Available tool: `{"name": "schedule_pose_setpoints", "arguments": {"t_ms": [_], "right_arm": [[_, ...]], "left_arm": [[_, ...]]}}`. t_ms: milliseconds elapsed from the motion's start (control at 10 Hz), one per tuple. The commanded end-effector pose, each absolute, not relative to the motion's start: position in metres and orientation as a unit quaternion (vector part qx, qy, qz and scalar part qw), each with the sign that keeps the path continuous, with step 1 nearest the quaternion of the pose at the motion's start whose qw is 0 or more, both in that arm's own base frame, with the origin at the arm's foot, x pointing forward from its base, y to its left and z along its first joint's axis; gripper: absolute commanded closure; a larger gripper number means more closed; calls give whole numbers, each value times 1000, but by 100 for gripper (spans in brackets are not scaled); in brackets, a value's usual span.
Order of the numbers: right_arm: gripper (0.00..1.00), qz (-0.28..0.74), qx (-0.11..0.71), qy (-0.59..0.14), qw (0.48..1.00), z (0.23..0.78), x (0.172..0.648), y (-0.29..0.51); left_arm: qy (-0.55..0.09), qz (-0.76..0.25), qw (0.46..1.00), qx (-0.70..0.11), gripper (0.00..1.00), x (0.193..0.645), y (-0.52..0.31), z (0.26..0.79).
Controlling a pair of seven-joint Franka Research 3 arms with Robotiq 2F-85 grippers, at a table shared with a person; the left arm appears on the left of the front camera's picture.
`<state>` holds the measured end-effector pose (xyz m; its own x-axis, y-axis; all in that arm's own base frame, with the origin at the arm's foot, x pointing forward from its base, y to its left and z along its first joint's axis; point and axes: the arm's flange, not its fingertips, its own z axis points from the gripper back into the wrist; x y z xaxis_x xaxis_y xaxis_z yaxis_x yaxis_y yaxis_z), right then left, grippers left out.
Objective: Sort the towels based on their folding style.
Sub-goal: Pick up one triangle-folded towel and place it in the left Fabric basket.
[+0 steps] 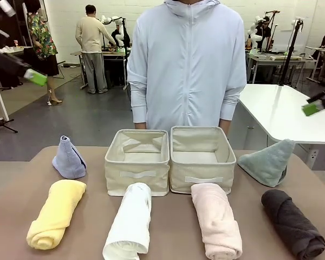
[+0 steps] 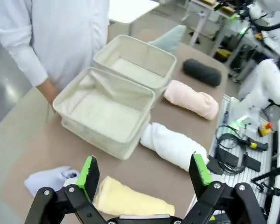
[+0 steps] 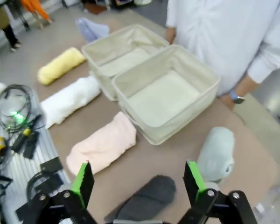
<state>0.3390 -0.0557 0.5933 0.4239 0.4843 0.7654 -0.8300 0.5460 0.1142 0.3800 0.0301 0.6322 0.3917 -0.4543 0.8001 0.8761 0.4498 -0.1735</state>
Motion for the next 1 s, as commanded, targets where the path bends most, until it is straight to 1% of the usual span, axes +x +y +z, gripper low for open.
{"name": "schedule_pose_setpoints", "arguments": {"t_ms": [0,200,300,400,500,700,800,900], "right_arm": [[0,364,326,-339,804,580,349,-94],[0,307,395,-386,775,569,355,-135],[0,276,421,-421,755,570,353,-151],[0,276,423,-438,744,574,348,-157],[0,280,413,-436,749,578,345,-159],[0,322,384,-418,757,584,336,-155],[0,420,326,-367,763,583,330,-126],[0,288,409,-427,753,581,341,-161]], "left_arm": [[-320,-422,801,-278,0,383,50,627],[-352,-387,811,-261,0,371,89,623],[-387,-342,815,-262,0,364,111,623],[-409,-329,807,-272,0,357,124,623],[-406,-323,809,-276,0,353,136,622],[-386,-350,811,-266,0,346,121,623],[-364,-390,811,-241,0,347,96,620],[-389,-323,819,-271,0,349,137,629]]}}
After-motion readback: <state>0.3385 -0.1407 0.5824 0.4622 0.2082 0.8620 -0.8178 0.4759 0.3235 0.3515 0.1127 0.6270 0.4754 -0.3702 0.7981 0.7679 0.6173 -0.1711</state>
